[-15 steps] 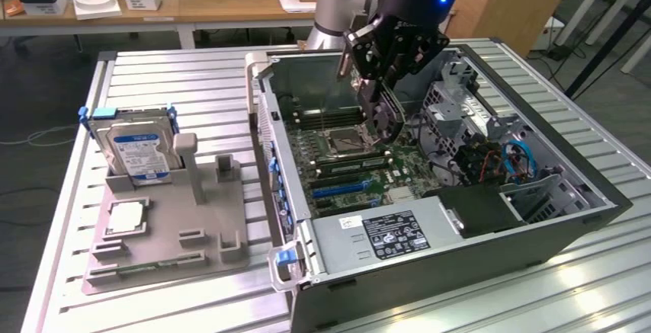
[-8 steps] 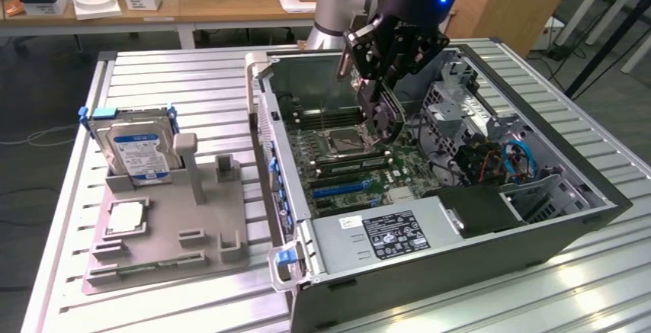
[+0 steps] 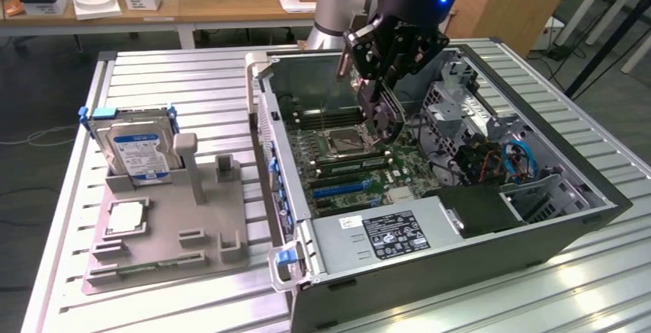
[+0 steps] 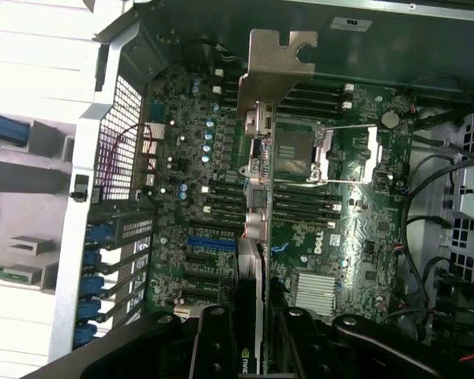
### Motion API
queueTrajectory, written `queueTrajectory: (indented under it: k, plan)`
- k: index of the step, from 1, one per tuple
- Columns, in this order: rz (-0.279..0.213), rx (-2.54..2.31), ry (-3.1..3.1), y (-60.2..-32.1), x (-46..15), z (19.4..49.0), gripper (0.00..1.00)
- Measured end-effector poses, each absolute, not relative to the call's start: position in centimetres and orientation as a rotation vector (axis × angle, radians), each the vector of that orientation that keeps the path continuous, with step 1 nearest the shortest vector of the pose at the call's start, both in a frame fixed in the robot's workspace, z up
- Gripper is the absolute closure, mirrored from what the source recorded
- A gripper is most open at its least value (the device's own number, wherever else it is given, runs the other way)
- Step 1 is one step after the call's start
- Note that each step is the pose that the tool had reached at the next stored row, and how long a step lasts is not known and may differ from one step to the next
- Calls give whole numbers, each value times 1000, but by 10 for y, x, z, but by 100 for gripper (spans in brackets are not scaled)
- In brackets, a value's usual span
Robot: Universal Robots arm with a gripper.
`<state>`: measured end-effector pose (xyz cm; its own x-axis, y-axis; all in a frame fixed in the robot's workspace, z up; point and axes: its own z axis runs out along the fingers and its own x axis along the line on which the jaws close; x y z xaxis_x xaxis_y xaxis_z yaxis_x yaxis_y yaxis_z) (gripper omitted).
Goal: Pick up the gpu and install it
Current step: 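Insert the gpu into the slot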
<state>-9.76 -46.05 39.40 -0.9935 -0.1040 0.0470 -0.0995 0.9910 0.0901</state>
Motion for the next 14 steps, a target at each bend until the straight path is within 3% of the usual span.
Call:
queueTrajectory:
  k: [14]
  plan:
    - [-130,365,-3060,-460,-95,394,74]
